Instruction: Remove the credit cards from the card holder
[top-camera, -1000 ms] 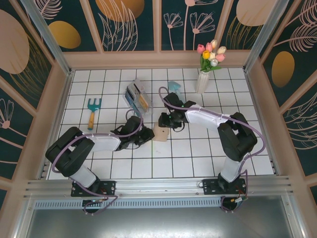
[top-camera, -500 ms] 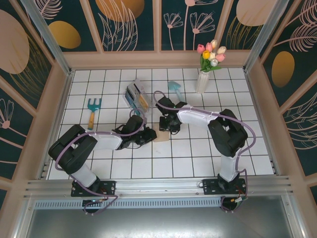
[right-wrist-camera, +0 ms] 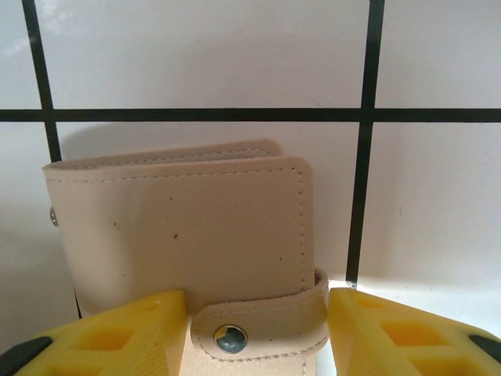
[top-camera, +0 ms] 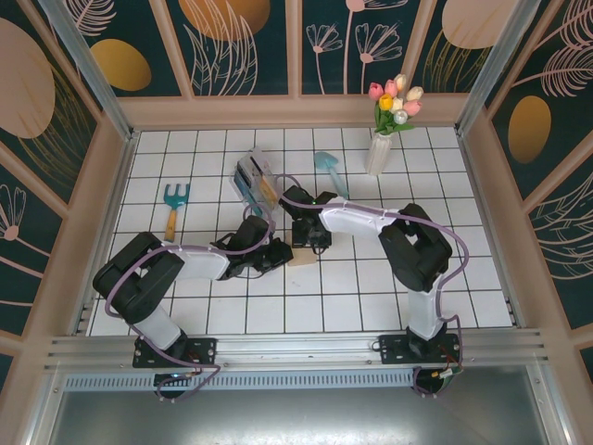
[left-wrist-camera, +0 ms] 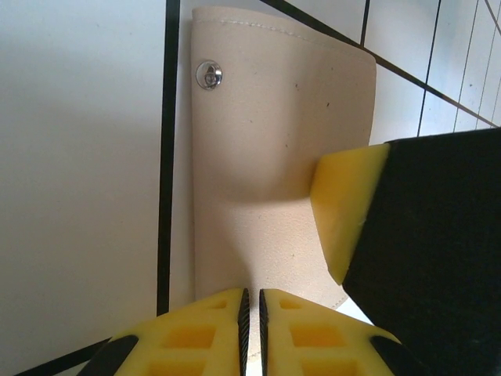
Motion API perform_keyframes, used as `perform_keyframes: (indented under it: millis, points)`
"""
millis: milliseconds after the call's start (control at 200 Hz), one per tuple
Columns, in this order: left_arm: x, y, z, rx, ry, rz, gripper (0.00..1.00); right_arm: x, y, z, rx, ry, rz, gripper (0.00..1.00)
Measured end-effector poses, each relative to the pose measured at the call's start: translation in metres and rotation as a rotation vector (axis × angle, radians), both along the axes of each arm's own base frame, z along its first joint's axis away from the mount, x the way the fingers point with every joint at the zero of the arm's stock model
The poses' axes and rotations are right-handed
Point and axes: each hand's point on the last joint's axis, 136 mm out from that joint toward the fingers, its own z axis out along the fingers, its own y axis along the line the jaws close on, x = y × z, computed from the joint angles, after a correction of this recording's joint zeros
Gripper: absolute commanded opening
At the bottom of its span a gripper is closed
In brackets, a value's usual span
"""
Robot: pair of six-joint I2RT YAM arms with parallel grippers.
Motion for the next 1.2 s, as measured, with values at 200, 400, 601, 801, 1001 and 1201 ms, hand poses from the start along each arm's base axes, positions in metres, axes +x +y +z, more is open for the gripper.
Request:
perform_keyframes:
  millis: [200, 400, 601, 801, 1001, 1201]
  points:
    - [0.000, 0.000, -0.001, 0.003, -0.001, 0.003, 0.15, 0.000, 0.001, -0.001, 0.002, 0.002, 0.000, 0.36]
    - [0.001, 0.001, -0.001, 0.006, -0.002, 0.005, 0.16, 0.000, 0.001, 0.000, 0.011, -0.001, 0.002, 0.32]
    - [0.001, 0.002, 0.005, 0.022, -0.020, -0.009, 0.16, 0.000, -0.002, 0.001, 0.126, 0.019, -0.020, 0.31]
    - [0.008, -0.002, 0.016, 0.018, -0.058, -0.015, 0.18, -0.003, -0.005, -0.001, 0.238, 0.063, -0.031, 0.33]
    - [0.013, -0.012, 0.028, 0.001, -0.088, -0.031, 0.19, -0.003, -0.013, 0.006, 0.272, 0.056, -0.043, 0.41]
    - [0.014, -0.020, 0.025, 0.008, -0.086, -0.049, 0.18, 0.003, -0.026, 0.016, 0.274, 0.020, -0.077, 0.42]
